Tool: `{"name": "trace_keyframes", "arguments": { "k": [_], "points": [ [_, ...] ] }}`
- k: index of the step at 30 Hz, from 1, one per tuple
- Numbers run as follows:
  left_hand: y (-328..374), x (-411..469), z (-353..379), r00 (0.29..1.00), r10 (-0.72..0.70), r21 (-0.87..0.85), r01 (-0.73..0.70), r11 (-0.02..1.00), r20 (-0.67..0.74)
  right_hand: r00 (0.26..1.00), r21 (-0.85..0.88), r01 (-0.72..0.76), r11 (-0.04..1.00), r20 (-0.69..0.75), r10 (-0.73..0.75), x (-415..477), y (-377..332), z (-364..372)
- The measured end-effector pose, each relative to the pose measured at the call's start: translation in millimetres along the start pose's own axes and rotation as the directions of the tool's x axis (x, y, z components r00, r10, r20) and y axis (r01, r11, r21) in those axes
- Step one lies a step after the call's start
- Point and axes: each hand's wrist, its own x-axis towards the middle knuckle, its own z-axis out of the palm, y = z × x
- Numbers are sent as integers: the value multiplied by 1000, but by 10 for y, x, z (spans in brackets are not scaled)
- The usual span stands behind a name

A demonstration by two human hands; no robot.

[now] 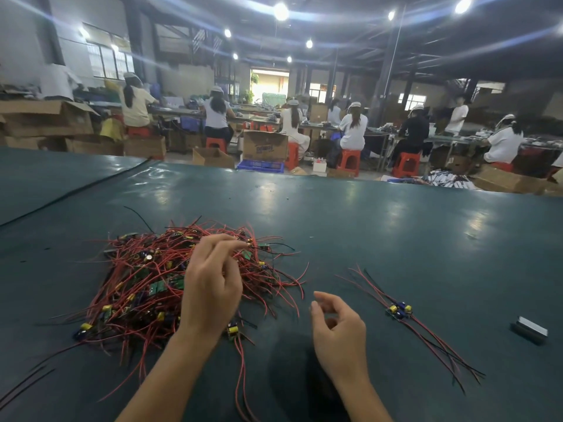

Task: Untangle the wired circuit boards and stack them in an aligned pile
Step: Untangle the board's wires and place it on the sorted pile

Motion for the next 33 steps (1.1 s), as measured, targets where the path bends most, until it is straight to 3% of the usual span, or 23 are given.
{"name": "trace_keyframes", "arguments": {
  "k": [3, 5, 7, 12, 16, 20, 25, 29, 33],
  "points": [
    [-269, 243, -37, 945, -283, 236, 241, 941, 165, 1000, 4, 4, 1000, 29, -4, -31, 12, 25],
    [-407, 321, -16, 811, -490, 415, 345, 842, 320, 999, -20, 6, 1000, 46, -5, -38, 29, 40],
    [-460, 300, 19, 718, -582, 520, 354, 778, 382, 998, -30, 12, 999, 55, -10, -42, 41, 47],
    [-452, 236, 118, 774, -572, 584, 341, 737, 270, 996, -37, 42, 998, 81, -39, -49, 51, 50],
    [-464, 315, 190, 678, -676, 683, 350, 641, 288, 996, -42, 55, 998, 80, -51, -53, 58, 48],
    [-488, 303, 233, 650, -698, 722, 322, 612, 301, 994, -52, 59, 997, 92, -54, -49, 66, 46],
    [-477, 360, 271, 613, -744, 675, 431, 598, 267, 994, -49, 66, 997, 90, -61, -58, 63, 54],
    [-454, 345, 282, 653, -722, 580, 504, 640, 228, 993, -39, 60, 997, 105, -55, -62, 62, 50],
    [-384, 316, 218, 769, -617, 280, 564, 777, 165, 993, -36, 65, 997, 99, -61, -61, 65, 53]
  ]
}}
